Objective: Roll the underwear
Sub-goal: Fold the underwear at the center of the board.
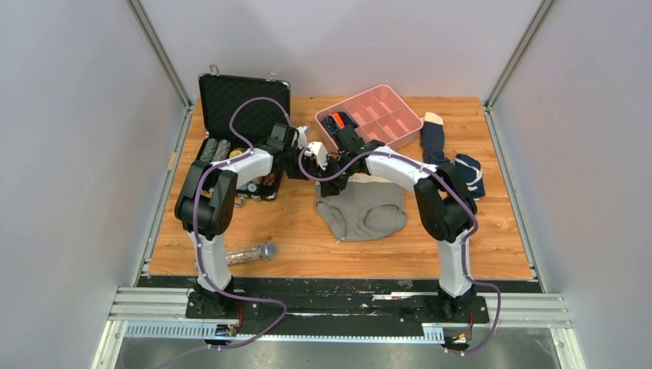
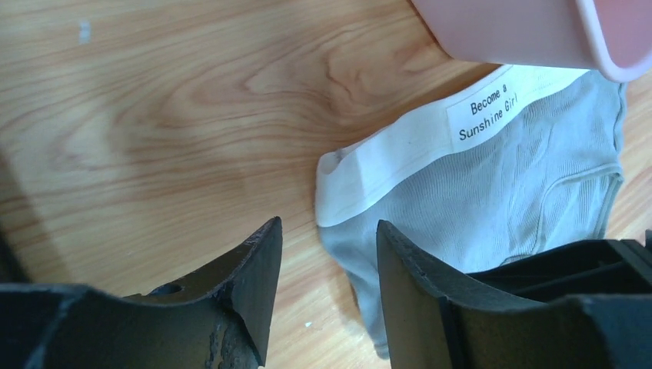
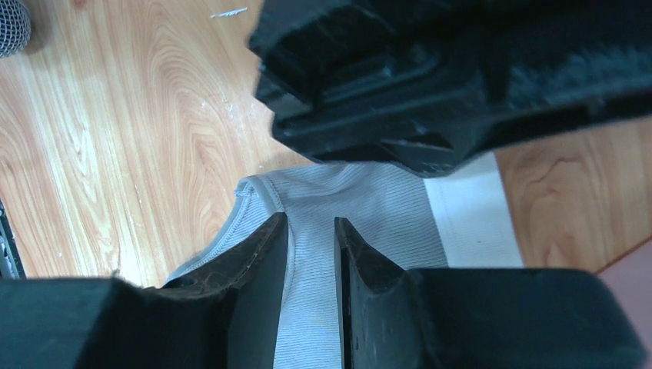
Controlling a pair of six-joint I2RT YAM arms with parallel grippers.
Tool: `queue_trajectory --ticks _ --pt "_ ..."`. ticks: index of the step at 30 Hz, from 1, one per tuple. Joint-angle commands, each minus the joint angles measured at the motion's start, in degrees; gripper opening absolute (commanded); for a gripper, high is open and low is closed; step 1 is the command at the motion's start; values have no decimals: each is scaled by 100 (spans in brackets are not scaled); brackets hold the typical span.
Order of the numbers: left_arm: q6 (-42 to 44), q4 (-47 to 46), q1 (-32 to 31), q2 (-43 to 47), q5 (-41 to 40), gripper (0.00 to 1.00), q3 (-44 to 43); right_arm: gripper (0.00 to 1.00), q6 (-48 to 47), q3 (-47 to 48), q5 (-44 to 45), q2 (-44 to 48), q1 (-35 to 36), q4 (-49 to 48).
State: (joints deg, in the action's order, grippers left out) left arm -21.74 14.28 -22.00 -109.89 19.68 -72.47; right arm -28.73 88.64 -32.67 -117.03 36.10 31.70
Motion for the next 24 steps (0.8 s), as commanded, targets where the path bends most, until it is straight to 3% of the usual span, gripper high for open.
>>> queue_trajectory --ticks 1,7,11,18,21,24 --pt "-16 -291 -33 -343 404 56 -279 30 12 -126 -202 -118 112 -233" --pt "1 -227 -33 -571 228 47 -343 29 -14 -260 -134 -211 235 -338" --pt "-130 -274 -33 -623 257 33 -319 29 -24 -264 -50 -320 329 -402" --pt "-264 -327 -32 -664 304 16 -347 28 -55 -277 222 -538 458 -500" --pt "-342 -358 -33 -673 300 2 -357 19 -181 -387 245 -562 498 -499" --pt "-392 -347 -33 -689 210 0 -391 12 -328 -552 287 -607 510 -509"
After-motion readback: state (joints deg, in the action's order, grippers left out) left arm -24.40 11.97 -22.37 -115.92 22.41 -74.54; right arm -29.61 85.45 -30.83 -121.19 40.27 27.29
